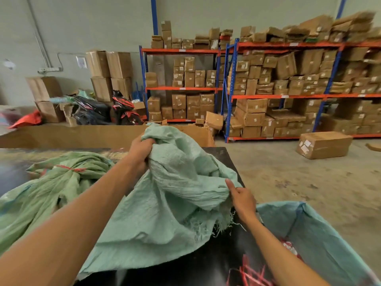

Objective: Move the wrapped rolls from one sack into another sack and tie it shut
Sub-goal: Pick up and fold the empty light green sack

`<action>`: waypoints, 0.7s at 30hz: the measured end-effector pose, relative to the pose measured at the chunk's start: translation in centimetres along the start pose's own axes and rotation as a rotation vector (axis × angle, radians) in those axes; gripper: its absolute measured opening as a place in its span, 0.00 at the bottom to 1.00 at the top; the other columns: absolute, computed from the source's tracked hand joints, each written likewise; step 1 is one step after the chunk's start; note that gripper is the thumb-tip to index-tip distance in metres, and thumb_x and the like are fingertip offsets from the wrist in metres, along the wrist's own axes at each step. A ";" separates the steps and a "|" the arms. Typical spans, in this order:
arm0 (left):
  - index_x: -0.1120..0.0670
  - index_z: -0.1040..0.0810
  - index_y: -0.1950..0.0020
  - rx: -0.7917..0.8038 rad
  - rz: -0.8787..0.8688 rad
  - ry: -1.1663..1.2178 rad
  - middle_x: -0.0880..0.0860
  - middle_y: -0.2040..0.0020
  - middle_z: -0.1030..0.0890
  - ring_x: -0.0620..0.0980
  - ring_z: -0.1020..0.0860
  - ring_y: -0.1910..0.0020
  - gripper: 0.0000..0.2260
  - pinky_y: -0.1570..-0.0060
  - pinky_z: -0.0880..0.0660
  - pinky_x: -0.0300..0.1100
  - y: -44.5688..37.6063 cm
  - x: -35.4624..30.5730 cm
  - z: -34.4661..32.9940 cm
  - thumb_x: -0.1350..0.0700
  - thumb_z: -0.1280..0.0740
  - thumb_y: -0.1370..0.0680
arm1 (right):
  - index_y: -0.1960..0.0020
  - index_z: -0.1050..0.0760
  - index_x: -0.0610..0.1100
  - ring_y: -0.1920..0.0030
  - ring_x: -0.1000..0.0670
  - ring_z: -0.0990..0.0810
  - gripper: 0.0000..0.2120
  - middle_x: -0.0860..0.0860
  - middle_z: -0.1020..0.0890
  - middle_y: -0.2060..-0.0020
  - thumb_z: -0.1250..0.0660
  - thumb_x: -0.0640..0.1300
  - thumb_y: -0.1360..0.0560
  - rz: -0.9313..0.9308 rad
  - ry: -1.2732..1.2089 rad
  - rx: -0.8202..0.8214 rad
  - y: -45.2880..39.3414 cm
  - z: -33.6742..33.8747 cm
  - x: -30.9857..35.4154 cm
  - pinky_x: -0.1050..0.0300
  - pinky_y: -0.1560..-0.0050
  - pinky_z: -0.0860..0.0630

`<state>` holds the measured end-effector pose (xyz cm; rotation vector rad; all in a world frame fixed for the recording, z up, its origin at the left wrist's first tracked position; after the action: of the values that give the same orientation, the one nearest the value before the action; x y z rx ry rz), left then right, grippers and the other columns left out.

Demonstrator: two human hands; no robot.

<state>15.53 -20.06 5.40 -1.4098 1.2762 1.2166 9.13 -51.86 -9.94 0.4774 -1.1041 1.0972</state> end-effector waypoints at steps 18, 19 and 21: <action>0.54 0.22 0.40 0.048 -0.217 -0.054 0.57 0.45 0.19 0.52 0.19 0.51 0.12 0.55 0.21 0.47 1.6 -6.4 4.6 0.52 0.44 0.16 | 0.32 0.83 0.66 0.25 0.35 0.69 0.80 0.47 0.82 0.31 0.17 0.65 0.53 0.345 0.583 0.705 -0.8 -5.4 2.4 0.19 0.34 0.57; 0.55 0.23 0.38 0.073 -0.194 -0.019 0.59 0.43 0.19 0.54 0.19 0.49 0.14 0.53 0.21 0.49 1.5 -6.4 4.9 0.50 0.43 0.16 | 0.32 0.83 0.65 0.24 0.33 0.65 0.81 0.44 0.79 0.28 0.17 0.66 0.54 0.333 0.589 0.676 -0.6 -5.8 2.5 0.20 0.33 0.55; 0.56 0.22 0.39 0.149 -0.142 0.053 0.60 0.44 0.18 0.55 0.19 0.50 0.16 0.50 0.21 0.50 1.6 -6.7 5.1 0.48 0.42 0.18 | 0.31 0.84 0.61 0.22 0.33 0.48 0.82 0.36 0.55 0.21 0.19 0.69 0.55 0.316 0.606 0.580 -1.0 -6.4 2.8 0.24 0.33 0.45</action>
<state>13.37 -14.14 11.19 -1.4061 1.2538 0.9751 13.05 -46.03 -9.95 0.3793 -0.3171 1.7121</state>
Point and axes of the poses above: each hand's wrist, its own y-axis away from the middle knuckle, its own z-axis out of the back of the hand, x = y × z, the point moved 6 cm from there along -y, towards the middle knuckle
